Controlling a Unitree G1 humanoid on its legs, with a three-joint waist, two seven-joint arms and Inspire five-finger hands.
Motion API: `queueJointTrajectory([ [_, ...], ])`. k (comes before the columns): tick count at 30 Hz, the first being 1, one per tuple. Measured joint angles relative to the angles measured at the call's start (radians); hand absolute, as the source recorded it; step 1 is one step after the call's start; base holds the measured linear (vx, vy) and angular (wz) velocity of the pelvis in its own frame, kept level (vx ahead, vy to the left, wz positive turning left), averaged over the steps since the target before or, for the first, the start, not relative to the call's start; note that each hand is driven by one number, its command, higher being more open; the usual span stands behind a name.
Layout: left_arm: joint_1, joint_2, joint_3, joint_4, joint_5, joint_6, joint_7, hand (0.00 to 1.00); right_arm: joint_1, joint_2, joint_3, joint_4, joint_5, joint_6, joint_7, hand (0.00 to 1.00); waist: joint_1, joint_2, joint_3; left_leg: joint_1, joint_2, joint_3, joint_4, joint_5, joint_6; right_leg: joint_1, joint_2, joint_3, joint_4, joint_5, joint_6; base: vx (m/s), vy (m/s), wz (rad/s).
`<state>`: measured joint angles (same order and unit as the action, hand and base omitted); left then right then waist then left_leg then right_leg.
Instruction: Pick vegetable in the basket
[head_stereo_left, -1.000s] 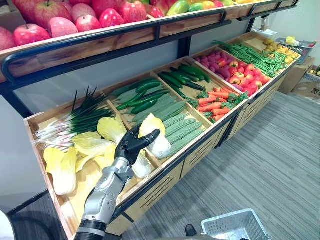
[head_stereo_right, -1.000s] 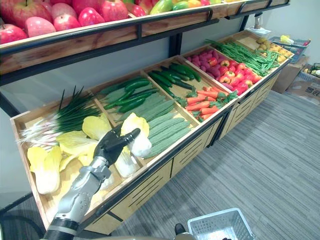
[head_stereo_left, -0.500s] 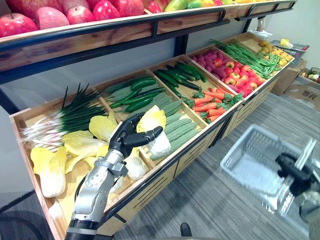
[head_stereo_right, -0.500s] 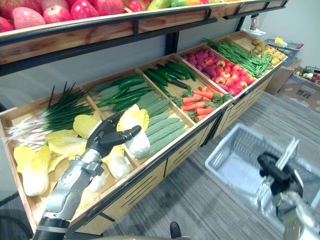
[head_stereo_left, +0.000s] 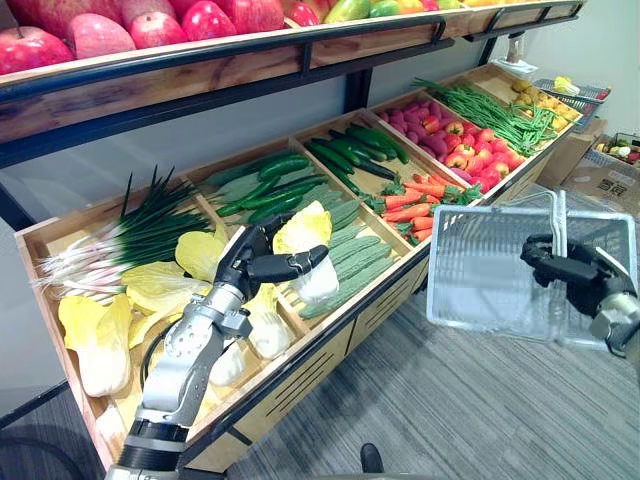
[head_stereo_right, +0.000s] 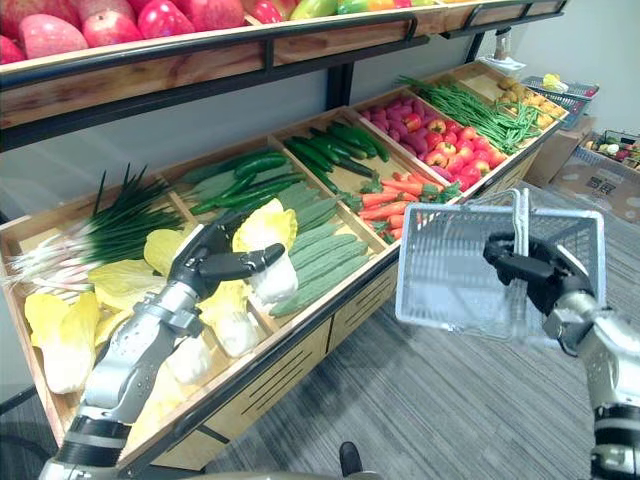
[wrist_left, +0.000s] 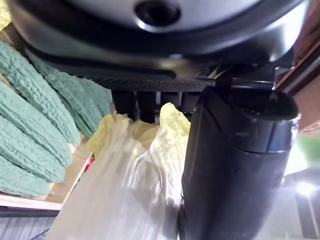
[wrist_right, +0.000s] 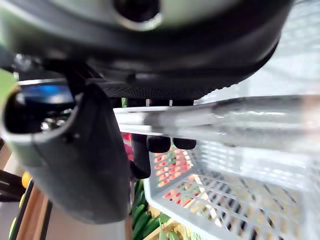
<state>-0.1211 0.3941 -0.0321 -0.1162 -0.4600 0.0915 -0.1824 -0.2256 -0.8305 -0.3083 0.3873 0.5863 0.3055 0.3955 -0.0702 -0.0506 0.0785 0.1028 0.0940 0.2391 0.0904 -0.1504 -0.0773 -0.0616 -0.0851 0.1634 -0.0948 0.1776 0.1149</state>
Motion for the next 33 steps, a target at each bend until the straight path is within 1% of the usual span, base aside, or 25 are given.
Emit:
queueJointTrajectory([
  [1,-0.020,0.003,-0.001,0.000,0.001,-0.005,0.016,0.00,-0.032,-0.035,0.049,0.001,0.000,0.039,0.014,0.00,0.000,-0.002,-0.001,0.000,0.001,0.001,0.000,0.001,0.000,-0.001,0.001,0.000,0.000,0.002,-0.001,0.00,0.000,0.00],
  [4,-0.071,0.013,-0.001,0.001,0.002,-0.036,0.066,0.00,-0.102,-0.050,0.124,0.002,-0.006,0.043,0.023,0.00,0.000,-0.002,-0.002,-0.001,0.003,0.004,0.000,0.004,-0.002,-0.004,0.004,0.000,0.000,0.006,-0.003,0.00,0.000,-0.04],
  [6,-0.123,0.034,0.002,0.001,0.001,-0.071,0.110,0.00,-0.186,-0.052,0.177,0.002,-0.004,0.044,0.015,0.00,0.000,0.001,-0.004,0.000,0.006,0.005,0.000,0.006,-0.004,-0.005,0.008,-0.003,0.000,0.010,-0.005,0.00,0.000,0.00],
  [8,-0.189,0.058,0.023,0.001,-0.002,-0.115,0.148,0.00,-0.277,-0.054,0.197,0.002,-0.004,0.044,-0.009,0.00,0.005,0.002,-0.005,0.000,0.009,0.006,-0.001,0.009,-0.008,-0.006,0.014,-0.022,0.000,0.019,-0.012,0.00,0.000,0.00],
  [11,-0.245,0.080,0.063,0.001,-0.013,-0.138,0.175,0.00,-0.393,-0.057,0.214,0.003,0.005,0.044,-0.053,0.00,0.007,0.007,-0.008,0.000,0.011,0.007,-0.002,0.013,-0.009,-0.007,0.016,-0.024,-0.001,0.022,-0.016,-0.01,-0.002,0.00],
  [12,-0.280,0.090,0.090,0.001,-0.013,-0.156,0.184,0.00,-0.467,-0.067,0.215,0.002,0.009,0.044,-0.074,0.00,0.015,0.009,-0.009,0.000,0.012,0.006,-0.002,0.015,-0.010,-0.007,0.017,-0.025,-0.002,0.023,-0.018,0.00,0.000,0.00],
  [14,-0.299,0.102,0.099,0.001,-0.015,-0.166,0.187,0.00,-0.506,-0.075,0.215,0.002,0.016,0.044,-0.080,0.00,0.018,0.009,-0.009,0.000,0.013,0.005,-0.002,0.016,-0.010,-0.007,0.018,-0.026,-0.002,0.024,-0.019,0.00,0.000,0.00],
  [15,-0.311,0.120,0.108,0.001,-0.023,-0.177,0.186,0.00,-0.542,-0.083,0.215,-0.002,0.046,0.042,-0.082,0.00,0.024,0.010,-0.010,-0.001,0.013,0.004,-0.002,0.017,-0.009,-0.007,0.018,-0.027,-0.003,0.024,-0.019,0.00,0.000,0.00],
  [17,-0.322,0.124,0.125,0.001,-0.023,-0.179,0.184,0.00,-0.557,-0.084,0.215,-0.028,0.047,0.038,-0.081,0.00,0.032,0.010,-0.010,-0.001,0.013,0.003,-0.003,0.019,-0.010,-0.007,0.017,-0.029,-0.003,0.024,-0.020,0.00,0.000,0.00],
  [21,-0.326,0.134,0.128,0.001,-0.034,-0.179,0.179,0.00,-0.558,-0.084,0.232,-0.060,0.047,0.038,-0.077,0.00,0.038,0.011,-0.011,-0.001,0.013,-0.005,-0.022,0.033,-0.012,-0.010,0.013,-0.046,-0.003,0.020,-0.027,-0.01,0.007,0.08],
  [24,-0.326,0.134,0.128,0.001,-0.044,-0.179,0.174,0.00,-0.558,-0.083,0.279,-0.060,0.045,0.045,-0.070,0.00,0.050,0.014,-0.013,0.002,0.016,-0.005,-0.035,0.039,-0.017,-0.013,0.021,-0.050,-0.003,0.020,-0.031,0.01,-0.002,-0.01],
  [25,-0.326,0.134,0.128,0.002,-0.044,-0.178,0.174,0.00,-0.558,-0.082,0.304,-0.060,0.044,0.051,-0.064,0.00,0.057,0.016,-0.014,0.008,0.019,-0.002,-0.046,0.044,-0.020,-0.015,0.027,-0.054,-0.002,0.024,-0.032,0.03,-0.010,-0.07],
  [26,-0.326,0.134,0.127,0.004,-0.044,-0.178,0.173,0.00,-0.558,-0.079,0.316,-0.060,0.044,0.070,-0.053,0.00,0.061,0.017,-0.015,0.017,0.021,0.000,-0.060,0.049,-0.021,-0.014,0.031,-0.061,-0.002,0.027,-0.033,0.03,-0.012,-0.07],
  [29,-0.327,0.133,0.127,0.016,-0.042,-0.178,0.172,0.00,-0.558,-0.078,0.356,-0.060,0.042,0.093,-0.034,0.00,0.060,0.017,-0.015,0.022,0.021,0.002,-0.068,0.053,-0.021,-0.015,0.035,-0.094,0.002,0.039,-0.037,0.01,-0.008,-0.04],
  [33,-0.327,0.131,0.124,0.052,-0.040,-0.178,0.170,0.00,-0.558,-0.070,0.369,-0.060,0.041,0.118,-0.022,0.00,0.060,0.018,-0.015,0.019,0.002,-0.001,-0.068,0.059,-0.011,-0.016,0.015,-0.105,0.001,0.046,-0.033,-0.03,0.040,0.02],
])
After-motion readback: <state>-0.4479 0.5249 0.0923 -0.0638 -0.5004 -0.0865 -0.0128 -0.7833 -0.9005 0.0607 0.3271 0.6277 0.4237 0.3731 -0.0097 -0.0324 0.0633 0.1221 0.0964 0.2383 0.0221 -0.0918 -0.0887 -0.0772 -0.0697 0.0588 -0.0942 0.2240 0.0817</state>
